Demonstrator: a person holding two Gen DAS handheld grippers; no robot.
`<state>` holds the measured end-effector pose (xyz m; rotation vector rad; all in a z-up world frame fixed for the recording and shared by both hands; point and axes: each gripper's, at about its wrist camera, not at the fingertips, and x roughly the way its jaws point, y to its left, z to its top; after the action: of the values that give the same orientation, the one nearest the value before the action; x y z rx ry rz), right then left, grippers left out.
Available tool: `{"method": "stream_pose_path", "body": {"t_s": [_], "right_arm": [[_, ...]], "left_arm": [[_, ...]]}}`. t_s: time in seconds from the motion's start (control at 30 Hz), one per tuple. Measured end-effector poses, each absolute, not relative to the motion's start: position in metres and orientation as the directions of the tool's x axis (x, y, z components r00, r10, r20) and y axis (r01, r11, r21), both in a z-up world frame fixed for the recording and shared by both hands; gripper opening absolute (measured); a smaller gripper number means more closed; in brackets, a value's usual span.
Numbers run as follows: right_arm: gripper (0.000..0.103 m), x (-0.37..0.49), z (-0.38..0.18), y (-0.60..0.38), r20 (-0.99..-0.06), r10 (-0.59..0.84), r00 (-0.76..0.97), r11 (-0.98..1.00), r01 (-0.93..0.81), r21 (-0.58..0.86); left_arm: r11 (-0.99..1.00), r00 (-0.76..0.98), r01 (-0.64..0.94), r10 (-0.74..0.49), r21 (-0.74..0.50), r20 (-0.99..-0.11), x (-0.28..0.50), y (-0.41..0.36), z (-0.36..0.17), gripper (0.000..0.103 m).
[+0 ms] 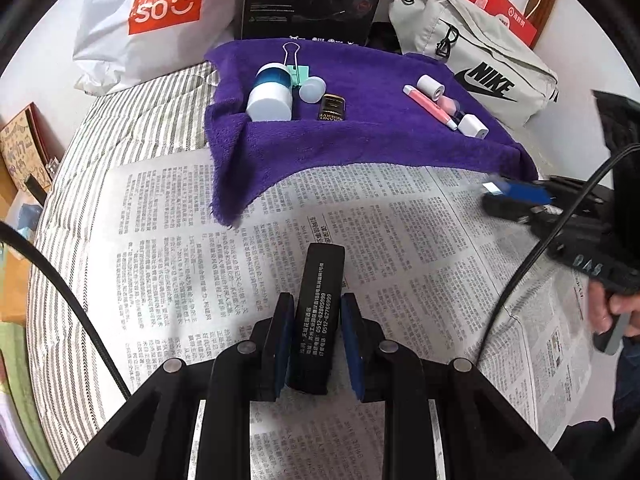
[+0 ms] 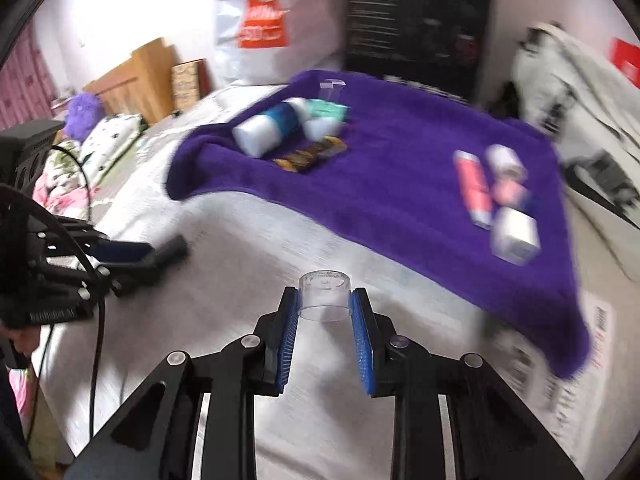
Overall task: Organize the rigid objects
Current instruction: 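Lift the black tube with left tool while right tool grasps the clear plastic cup, then carry the black tube with left tool while right tool carries the cup over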
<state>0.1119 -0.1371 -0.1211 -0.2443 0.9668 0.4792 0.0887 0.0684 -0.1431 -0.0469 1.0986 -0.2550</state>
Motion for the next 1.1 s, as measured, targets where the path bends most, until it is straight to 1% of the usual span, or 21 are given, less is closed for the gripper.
{"method": "stream_pose_path", "body": {"t_s": [0.17, 0.27, 0.47, 0.57, 0.87, 1.1], "right_arm": [[0.027, 0.117, -0.125, -0.184, -0.851, 0.214, 0.479, 0.914, -0.406, 0.001], [0.027, 0.117, -0.133, -0.195, -0.859, 0.206, 0.468, 0.922, -0.388, 0.010], [0.027, 0.117, -0.144, -0.191, -0.858, 0.210, 0.469, 0.922, -0.387, 0.015], [0.028, 0.114, -0.145, -0.189, -0.848, 0.200, 0.490, 0.923, -0.385, -0.006], [0.027, 0.116, -0.144, -0.190, -0.850, 0.211, 0.483, 0.927, -0.376, 0.017], [0.027, 0.113, -0.145, -0.197, -0.851, 0.193, 0.489, 0.938, -0.345, 0.014]], "left_arm": [[0.977, 0.424, 0.164, -0.194, -0.135, -0.885, 0.094, 0.064, -0.144, 0.023], [0.980, 0.428, 0.166, -0.168, -0.105, -0.888, 0.095, 0.059, -0.144, 0.023], [0.982, 0.422, 0.170, -0.151, -0.086, -0.894, 0.096, 0.056, -0.144, 0.023], [0.982, 0.422, 0.166, -0.152, -0.088, -0.894, 0.096, 0.056, -0.143, 0.023], [0.981, 0.428, 0.167, -0.163, -0.100, -0.889, 0.092, 0.058, -0.143, 0.023], [0.981, 0.437, 0.186, -0.134, -0.056, -0.890, 0.088, 0.051, -0.143, 0.023]]}}
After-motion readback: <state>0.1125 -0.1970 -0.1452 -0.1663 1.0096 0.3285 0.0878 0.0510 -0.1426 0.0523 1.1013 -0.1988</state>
